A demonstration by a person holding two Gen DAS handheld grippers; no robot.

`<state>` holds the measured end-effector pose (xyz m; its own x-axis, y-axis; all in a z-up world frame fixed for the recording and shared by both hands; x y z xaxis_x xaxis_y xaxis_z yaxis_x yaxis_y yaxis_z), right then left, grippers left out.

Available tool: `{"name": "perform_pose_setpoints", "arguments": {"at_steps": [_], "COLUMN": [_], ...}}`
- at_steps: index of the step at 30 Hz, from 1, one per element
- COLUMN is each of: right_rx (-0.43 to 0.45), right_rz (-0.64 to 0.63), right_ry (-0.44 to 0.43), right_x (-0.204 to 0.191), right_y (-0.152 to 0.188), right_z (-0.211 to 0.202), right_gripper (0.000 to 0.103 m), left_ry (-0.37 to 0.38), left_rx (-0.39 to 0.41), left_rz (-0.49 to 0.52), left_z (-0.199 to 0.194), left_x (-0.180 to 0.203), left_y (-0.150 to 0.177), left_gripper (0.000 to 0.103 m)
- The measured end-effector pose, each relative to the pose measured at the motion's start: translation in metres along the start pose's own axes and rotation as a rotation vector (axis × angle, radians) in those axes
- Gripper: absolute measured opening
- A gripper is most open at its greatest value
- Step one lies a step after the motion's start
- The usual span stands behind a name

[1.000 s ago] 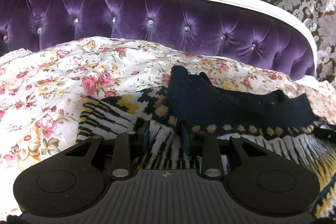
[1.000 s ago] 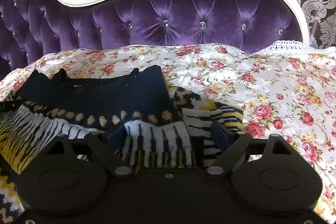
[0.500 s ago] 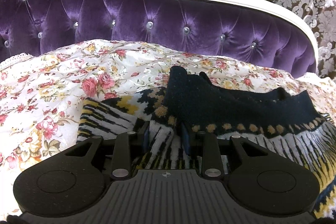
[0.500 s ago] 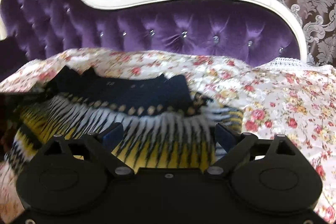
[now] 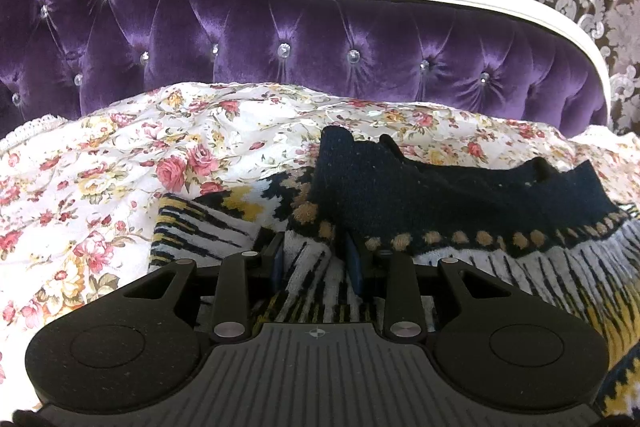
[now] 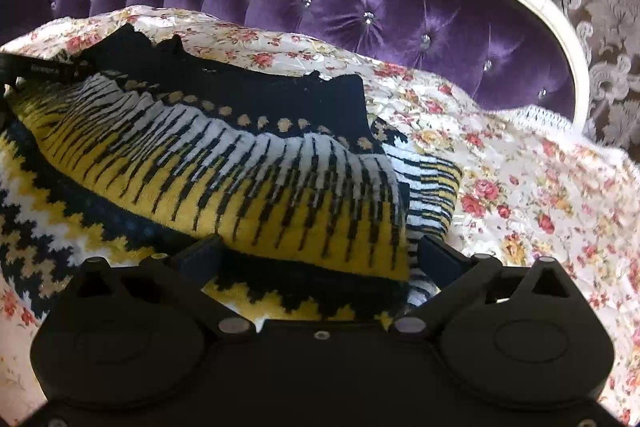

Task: Fold small clothes

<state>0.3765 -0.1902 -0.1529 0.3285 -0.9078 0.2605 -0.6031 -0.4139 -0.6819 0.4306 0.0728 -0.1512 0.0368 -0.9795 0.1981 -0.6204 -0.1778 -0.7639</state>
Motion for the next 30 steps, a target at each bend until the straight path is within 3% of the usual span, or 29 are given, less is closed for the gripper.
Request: {"name": "perform_pose_setpoints", "arguments": {"at_steps": [5, 9, 12, 14, 19, 24, 26, 30], "right_rx": [-0.011, 0.017, 0.059, 0.089, 0.118, 0.133, 0.13, 0.067], "right_rz": [0.06, 0.188, 0.316, 0.419, 0.627, 0.678, 0.718, 0.825], "right_ry": [-0.032, -0.068, -0.113, -0.156, -0.241, -0.253, -0.271, -0.325], "right_x": [0.009, 0.025, 0.039, 0.049, 0.069, 0.079, 0.084, 0.092], "right_y": [-0.001, -0.002, -0.004, -0.003, 0.006, 0.009, 0.012, 0.024], "right_z": [-0.001, -0.009, -0.016, -0.021, -0.027, -0.032, -0.03, -0.021], "right_gripper": [0.102, 0.102, 0.102, 0.102, 0.102, 0.102, 0.102, 0.102], "left_ry": [-0.024, -0.059, -0.042, -0.029, 0.025, -0.046, -0.056, -0.057], "left_rx": [-0.029, -0.095, -0.091, -0.101, -0.149, -0.213, -0.171, -0.151], "left_rz": [0.034, 0.018, 0.017, 0.033, 0.023, 0.089, 0.129, 0.088], "left_z": [-0.004, -0.025, -0.051, -0.066, -0.086, -0.081, -0.082, -0.078], "left_x": [0.004, 0.008, 0.024, 0.038, 0.062, 0.062, 0.063, 0.058], "left_y": [-0.004, -0.01, -0.006, 0.004, 0.04, 0.075, 0.081, 0.084], "left_gripper": [0.032, 0.041, 0.051, 0.063, 0.064, 0.068, 0.07, 0.077]}}
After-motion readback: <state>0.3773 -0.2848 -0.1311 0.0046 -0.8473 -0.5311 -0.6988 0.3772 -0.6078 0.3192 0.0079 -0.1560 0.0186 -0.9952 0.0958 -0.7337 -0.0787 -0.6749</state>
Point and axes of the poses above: each gripper's, at about its wrist camera, not at the fingertips, and z roughly the way its jaws point, x to its right, y to its underside, the point moved 9 cm from there along z, roughly the way its jaws point, and after that the axes turned 9 degrees about -z, right-handed, at the moved point
